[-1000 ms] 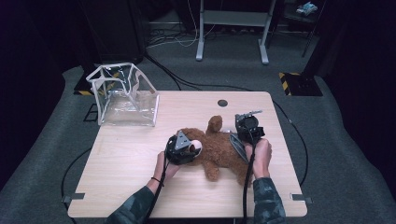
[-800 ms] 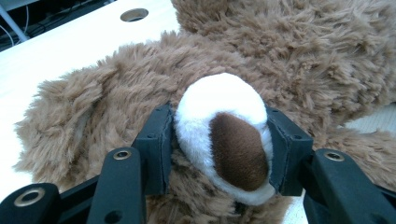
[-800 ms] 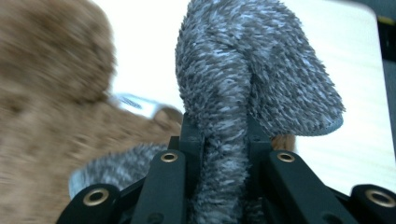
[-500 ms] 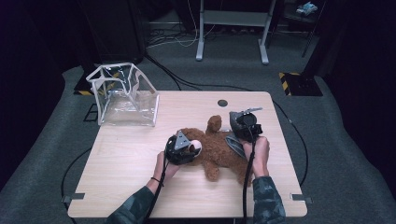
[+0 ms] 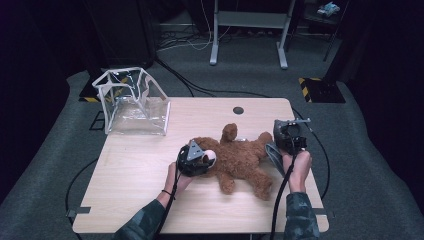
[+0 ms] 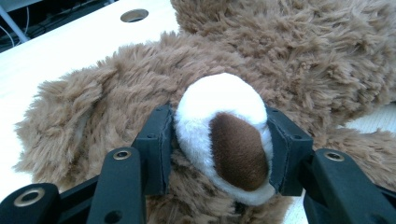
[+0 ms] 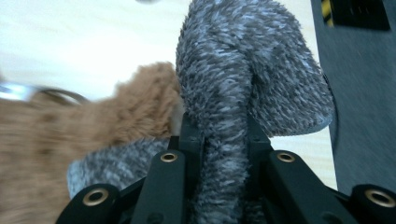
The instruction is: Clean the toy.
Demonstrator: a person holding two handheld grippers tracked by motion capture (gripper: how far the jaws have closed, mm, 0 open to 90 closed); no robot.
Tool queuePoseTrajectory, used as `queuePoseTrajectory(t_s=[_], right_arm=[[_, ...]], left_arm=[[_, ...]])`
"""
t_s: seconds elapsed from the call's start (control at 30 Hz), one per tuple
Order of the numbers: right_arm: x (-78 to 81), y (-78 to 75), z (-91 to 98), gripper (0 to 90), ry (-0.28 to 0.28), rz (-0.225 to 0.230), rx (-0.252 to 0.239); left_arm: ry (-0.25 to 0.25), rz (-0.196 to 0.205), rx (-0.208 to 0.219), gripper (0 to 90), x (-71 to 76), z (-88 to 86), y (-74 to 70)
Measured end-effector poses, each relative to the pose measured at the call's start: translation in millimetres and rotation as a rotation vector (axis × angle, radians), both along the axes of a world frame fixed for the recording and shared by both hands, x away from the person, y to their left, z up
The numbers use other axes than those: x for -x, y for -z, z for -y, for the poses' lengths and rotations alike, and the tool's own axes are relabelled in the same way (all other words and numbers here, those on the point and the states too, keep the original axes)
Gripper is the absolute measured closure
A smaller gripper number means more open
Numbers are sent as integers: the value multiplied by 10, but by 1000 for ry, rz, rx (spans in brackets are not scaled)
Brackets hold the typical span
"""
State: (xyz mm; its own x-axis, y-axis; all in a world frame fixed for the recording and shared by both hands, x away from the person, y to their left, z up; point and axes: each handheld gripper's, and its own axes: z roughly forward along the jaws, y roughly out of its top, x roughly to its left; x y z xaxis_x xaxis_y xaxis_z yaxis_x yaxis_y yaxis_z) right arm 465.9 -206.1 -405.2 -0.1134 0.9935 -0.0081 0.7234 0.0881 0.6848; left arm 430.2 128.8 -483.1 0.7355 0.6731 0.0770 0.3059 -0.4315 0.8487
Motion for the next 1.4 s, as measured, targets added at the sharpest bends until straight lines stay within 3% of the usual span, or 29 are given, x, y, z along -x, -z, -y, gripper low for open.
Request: queuePoseTrajectory(t_s=[0.07,0.17,0.27,0.37,0.43,0.5,0.63,0.67,0.77,0.93,1.03,1.1,1.17,1.2,1.3,1.4], right_arm=[[66,-117,-36,752,-48,48,-27],[103,-203,-151,751,-121,70,-71],[73,-142,-323,751,-200,37,-94],[-19,40,-415,754,-222,-14,-72],[-92,162,-383,755,-192,-37,-57],[-158,247,-299,756,-117,-59,-23],[-198,270,-182,755,-25,-102,62],[-179,242,-157,755,-17,-93,77],[-51,98,-117,754,-17,-33,51],[244,-141,-205,754,-125,53,-28],[355,-128,-343,754,-218,35,-68],[363,-12,-427,755,-269,-1,-47],[321,149,-442,756,-264,-48,-41],[284,222,-407,757,-253,-50,-40],[155,357,-253,758,-156,-67,-22],[20,483,-72,756,-53,-121,13]], left_arm=[[0,-1,-1,494,1,0,-2],[-1,-2,-2,493,1,2,-3],[-2,0,-1,493,0,3,-2],[-1,-3,0,493,0,2,-4],[1,-2,0,493,-4,1,-6],[1,-6,1,493,-8,2,-9],[0,-8,-4,492,-16,-1,-18],[2,-13,0,491,-16,-5,-18],[-2,-13,9,490,-18,-5,-13],[1,-25,9,487,-29,-14,-24],[3,-29,9,484,-35,-11,-30],[3,-31,8,483,-36,-10,-33],[2,-30,9,483,-38,-8,-34],[2,-35,6,483,-38,-7,-40],[4,-38,6,482,-50,-10,-45],[1,-36,5,482,-48,-9,-46]])
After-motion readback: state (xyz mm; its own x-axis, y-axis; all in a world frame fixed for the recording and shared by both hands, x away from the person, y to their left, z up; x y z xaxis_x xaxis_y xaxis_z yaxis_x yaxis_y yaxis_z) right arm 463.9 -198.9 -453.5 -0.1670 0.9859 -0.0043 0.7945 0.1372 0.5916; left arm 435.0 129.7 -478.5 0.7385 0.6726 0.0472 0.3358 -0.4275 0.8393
